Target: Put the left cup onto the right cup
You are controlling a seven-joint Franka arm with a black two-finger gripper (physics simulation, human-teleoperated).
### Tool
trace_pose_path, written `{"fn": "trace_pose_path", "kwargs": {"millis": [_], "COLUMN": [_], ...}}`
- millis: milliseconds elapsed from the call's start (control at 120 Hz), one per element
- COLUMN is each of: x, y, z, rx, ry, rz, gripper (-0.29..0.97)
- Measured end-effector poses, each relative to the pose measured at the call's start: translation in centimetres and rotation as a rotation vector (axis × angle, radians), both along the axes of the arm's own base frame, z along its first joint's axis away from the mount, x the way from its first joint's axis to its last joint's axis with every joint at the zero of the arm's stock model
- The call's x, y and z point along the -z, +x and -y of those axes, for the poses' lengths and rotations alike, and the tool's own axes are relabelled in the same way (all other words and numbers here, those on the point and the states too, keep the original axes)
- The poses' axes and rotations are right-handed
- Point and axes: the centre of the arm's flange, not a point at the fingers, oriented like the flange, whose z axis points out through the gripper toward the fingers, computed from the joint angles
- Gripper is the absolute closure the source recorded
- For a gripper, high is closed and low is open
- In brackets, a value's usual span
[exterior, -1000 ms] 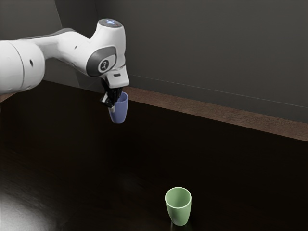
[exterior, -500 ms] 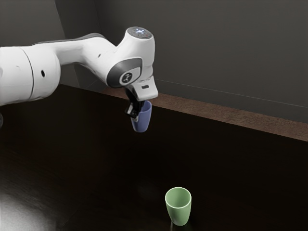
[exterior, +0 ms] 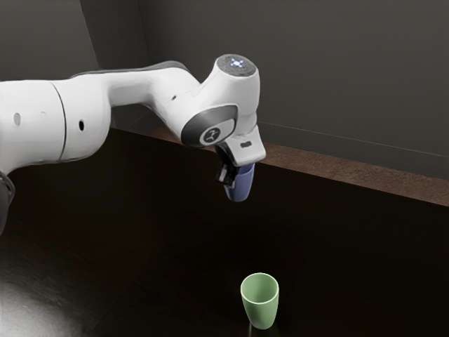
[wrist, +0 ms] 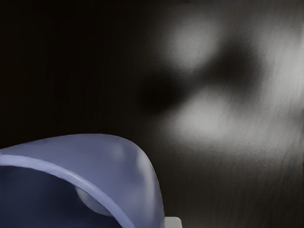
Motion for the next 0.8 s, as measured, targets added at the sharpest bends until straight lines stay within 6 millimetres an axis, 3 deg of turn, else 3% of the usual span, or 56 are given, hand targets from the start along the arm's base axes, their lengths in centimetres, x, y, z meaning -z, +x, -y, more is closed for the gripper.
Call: {"fn": "trace_pose_path", "kwargs": {"millis": [533, 650, 800], "x": [-0.2, -1.0, -1.4], "y": [-1.6, -2.8, -5.0], "z": [5.4, 6.5, 6.5], "rx": [0.011, 0.002, -0.027], "ry": [-0.069, -0.115, -0.145], "rz": [0.032, 0.027, 0.007], "gripper": [0.78, 0.78, 0.78]}}
